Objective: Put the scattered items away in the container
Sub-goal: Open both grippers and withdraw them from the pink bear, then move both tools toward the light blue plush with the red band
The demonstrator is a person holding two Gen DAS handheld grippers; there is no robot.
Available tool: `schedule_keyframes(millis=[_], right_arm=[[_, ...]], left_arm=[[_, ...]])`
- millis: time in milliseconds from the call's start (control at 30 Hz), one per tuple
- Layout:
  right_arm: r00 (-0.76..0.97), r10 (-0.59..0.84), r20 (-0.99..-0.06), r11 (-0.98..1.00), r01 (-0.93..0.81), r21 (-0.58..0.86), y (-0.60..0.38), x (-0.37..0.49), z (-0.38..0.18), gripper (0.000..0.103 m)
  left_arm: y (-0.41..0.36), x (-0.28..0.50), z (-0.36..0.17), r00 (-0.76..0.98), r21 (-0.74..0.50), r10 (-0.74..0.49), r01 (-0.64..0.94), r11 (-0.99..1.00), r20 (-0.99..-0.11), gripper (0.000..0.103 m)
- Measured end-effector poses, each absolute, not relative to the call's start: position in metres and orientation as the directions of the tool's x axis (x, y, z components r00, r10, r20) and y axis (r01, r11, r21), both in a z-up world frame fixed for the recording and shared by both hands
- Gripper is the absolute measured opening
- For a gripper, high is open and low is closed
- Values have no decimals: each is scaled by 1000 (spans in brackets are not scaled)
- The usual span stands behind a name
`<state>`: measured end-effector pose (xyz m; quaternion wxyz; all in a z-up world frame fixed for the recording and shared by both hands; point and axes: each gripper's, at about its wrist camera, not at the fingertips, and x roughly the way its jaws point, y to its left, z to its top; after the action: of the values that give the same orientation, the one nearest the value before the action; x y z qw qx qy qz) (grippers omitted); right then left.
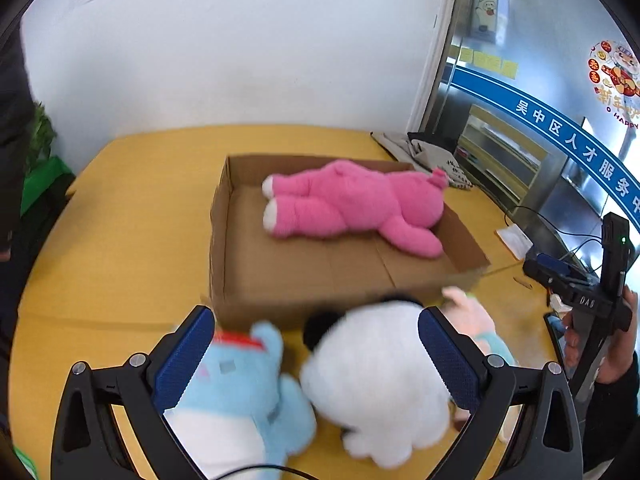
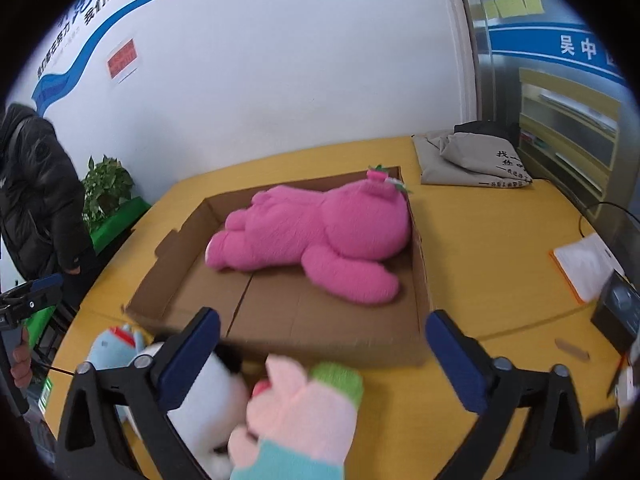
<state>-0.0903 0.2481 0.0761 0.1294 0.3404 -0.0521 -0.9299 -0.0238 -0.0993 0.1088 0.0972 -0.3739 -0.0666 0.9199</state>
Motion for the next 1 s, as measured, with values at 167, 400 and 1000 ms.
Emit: schedule_keyframes(millis=[167,400,1000], right_arm=[[-715,-267,-646,-962,239,133,213,-39,62,103],[-735,-231,-637,-968,240,74,195,-5,54,103],[-714,-240,-658,-964,254,75,191,7,32,103]], left_arm=[[-60,14,87,-679,-247,277,-144,-958,-680,103],[-29,29,69,-678,-261,288,-145,-954,-677,103],[-19,34,48,-668,-260,277,-129,-957,-690,103]])
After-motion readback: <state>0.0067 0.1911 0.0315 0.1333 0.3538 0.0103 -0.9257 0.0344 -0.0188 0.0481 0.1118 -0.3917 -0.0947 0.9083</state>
